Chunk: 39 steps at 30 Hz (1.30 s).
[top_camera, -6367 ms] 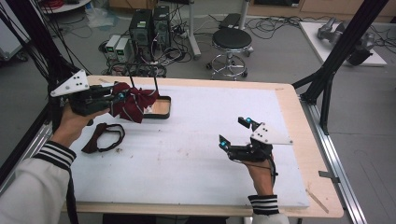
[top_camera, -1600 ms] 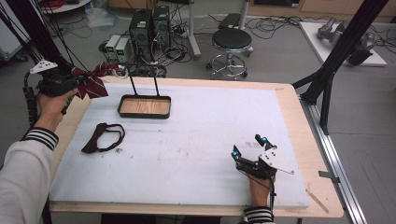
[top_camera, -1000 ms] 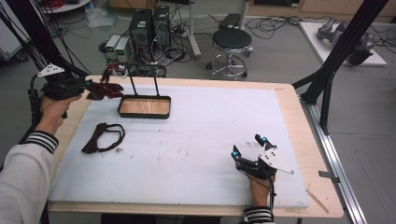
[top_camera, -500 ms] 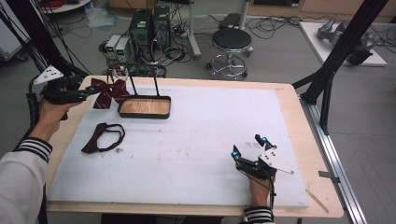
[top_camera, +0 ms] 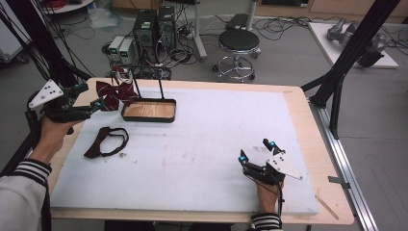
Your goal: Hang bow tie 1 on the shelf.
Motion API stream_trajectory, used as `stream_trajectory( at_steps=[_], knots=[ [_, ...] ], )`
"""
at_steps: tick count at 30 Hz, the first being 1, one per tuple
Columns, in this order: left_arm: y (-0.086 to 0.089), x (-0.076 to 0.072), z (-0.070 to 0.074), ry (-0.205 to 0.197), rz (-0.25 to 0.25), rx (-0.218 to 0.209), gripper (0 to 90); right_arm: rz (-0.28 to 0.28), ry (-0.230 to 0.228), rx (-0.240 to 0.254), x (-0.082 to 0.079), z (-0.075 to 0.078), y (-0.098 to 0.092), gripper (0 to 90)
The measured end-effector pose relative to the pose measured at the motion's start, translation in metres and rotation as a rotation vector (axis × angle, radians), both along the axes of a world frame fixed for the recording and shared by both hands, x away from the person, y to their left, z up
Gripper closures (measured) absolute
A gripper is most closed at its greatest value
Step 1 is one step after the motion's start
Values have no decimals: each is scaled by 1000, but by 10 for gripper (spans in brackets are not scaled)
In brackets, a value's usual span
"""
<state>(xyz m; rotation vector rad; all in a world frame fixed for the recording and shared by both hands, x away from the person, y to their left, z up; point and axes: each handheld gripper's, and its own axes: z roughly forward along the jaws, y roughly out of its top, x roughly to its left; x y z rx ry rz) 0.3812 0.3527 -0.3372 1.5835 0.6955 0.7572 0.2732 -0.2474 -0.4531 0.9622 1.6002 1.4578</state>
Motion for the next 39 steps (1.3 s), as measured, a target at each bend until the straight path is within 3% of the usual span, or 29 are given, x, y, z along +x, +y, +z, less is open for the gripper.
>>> stream_trajectory(
  at_steps=[7,16,19,22,35,39],
  knots=[
    [-12,-20,-7,-28,-36,-49,186,-2,3,-11,-1,0,1,93],
    [-30,-44,-16,-42,-35,-67,186,-2,3,-17,0,0,2,93],
    [-36,-54,-15,-63,-33,-54,182,-1,-7,-38,-1,0,3,93],
    [-40,-61,-17,-65,-41,-69,181,-1,-12,-52,-1,0,4,93],
    [-54,-78,-39,-60,-75,-108,180,1,-1,-14,-2,0,1,93],
    [-55,-78,-43,-54,-73,-101,179,0,2,6,-2,0,-1,93]
  ],
)
